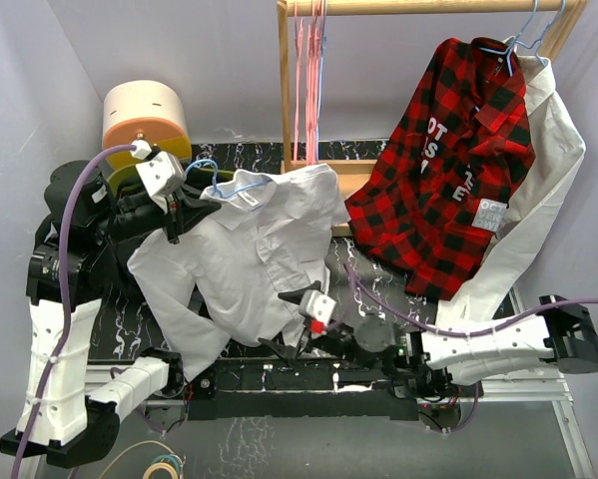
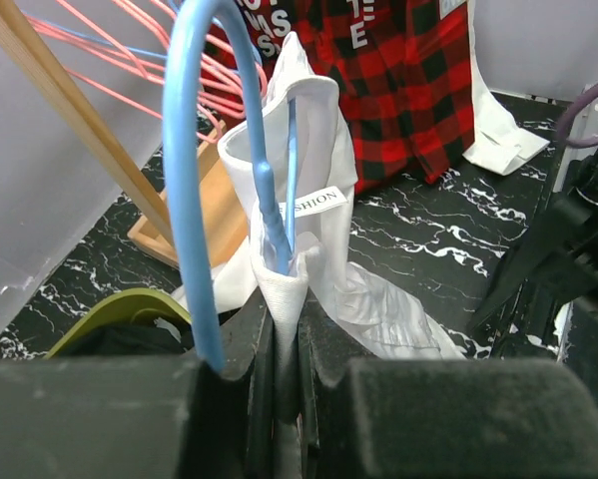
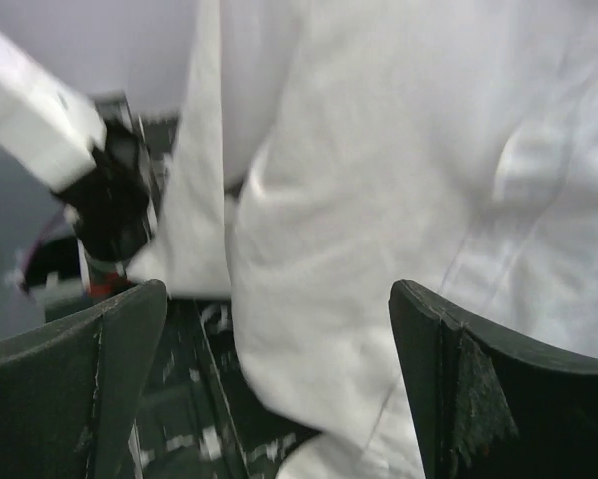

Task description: Place the shirt on the hanger

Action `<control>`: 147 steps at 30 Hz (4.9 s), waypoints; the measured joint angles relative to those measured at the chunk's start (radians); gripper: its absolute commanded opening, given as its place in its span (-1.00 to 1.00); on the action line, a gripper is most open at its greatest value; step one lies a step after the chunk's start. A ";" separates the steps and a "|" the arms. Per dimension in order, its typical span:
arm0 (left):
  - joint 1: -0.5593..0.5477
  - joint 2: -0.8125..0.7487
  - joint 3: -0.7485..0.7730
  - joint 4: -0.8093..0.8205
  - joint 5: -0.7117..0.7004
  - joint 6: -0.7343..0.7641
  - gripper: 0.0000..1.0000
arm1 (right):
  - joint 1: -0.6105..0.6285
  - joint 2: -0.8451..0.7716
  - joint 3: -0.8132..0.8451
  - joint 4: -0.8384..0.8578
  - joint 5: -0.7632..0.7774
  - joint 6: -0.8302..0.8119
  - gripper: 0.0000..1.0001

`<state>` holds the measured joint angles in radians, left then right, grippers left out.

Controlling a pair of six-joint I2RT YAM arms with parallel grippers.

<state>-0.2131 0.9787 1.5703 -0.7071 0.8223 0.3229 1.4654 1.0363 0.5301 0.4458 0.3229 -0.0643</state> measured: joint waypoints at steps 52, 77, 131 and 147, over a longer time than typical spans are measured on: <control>0.027 0.206 -0.030 -0.297 0.240 0.466 -1.00 | -0.779 0.255 0.682 -0.757 -1.114 -0.241 -0.84; 0.018 0.201 -0.097 -0.186 -0.131 0.265 0.94 | -0.655 0.013 0.407 -0.613 -0.763 0.077 -0.84; 0.264 0.286 0.230 -0.340 -0.619 -0.130 0.94 | -1.285 0.193 0.922 -0.624 -0.115 0.049 -0.84; 0.264 0.310 0.218 -0.298 -0.772 -0.203 0.94 | -1.426 0.341 1.100 -0.572 -0.253 0.035 -0.84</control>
<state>0.0505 1.2888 1.7882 -1.0046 0.0505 0.1204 0.0391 1.3769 1.6302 -0.1265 0.0700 -0.0292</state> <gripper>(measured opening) 0.970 0.109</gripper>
